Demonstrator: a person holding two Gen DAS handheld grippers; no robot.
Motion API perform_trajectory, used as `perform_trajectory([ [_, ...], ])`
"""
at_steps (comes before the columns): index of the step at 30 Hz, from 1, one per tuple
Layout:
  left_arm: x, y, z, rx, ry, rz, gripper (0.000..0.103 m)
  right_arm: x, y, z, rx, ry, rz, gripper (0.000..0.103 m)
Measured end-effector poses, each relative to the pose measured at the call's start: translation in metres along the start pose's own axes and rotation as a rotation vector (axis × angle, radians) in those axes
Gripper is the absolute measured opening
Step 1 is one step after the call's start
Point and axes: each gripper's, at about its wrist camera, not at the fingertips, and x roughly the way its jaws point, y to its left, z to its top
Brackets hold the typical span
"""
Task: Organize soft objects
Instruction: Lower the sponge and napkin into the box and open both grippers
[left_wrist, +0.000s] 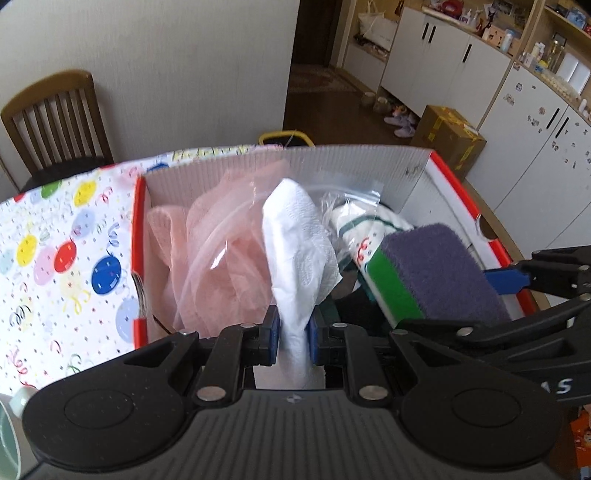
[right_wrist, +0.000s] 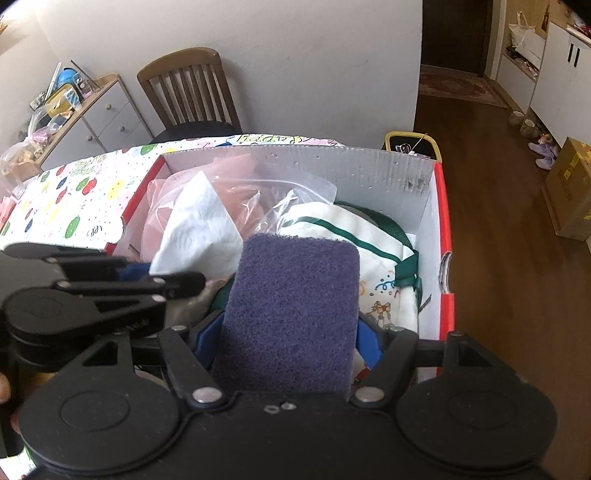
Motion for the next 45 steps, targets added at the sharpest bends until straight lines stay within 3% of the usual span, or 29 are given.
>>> perform_trajectory([
  [14,-0.015,0.006,-0.002,-0.031,-0.024,-0.031,0.017,-0.024,0.001,-0.008,-0.003,-0.063,-0.027,0.084],
  [18,-0.024,0.006,-0.005,-0.035,-0.041,-0.035,0.025,-0.035,0.003,-0.012,-0.013,-0.085,-0.038,0.086],
  [26,-0.043,0.004,-0.011,-0.035,-0.079,-0.048,0.031,-0.054,0.007,-0.021,-0.025,-0.127,-0.047,0.089],
  [27,-0.046,0.005,-0.013,-0.037,-0.081,-0.049,0.036,-0.057,0.007,-0.022,-0.026,-0.136,-0.048,0.091],
  [28,-0.049,0.005,-0.014,-0.035,-0.085,-0.049,0.053,-0.060,0.007,-0.023,-0.026,-0.144,-0.050,0.092],
  [30,-0.056,0.004,-0.018,-0.029,-0.106,-0.042,0.071,-0.066,0.007,-0.026,-0.021,-0.162,-0.049,0.092],
  [45,-0.123,-0.006,-0.046,0.031,-0.251,-0.034,0.072,-0.121,0.018,-0.059,-0.021,-0.316,-0.013,0.098],
])
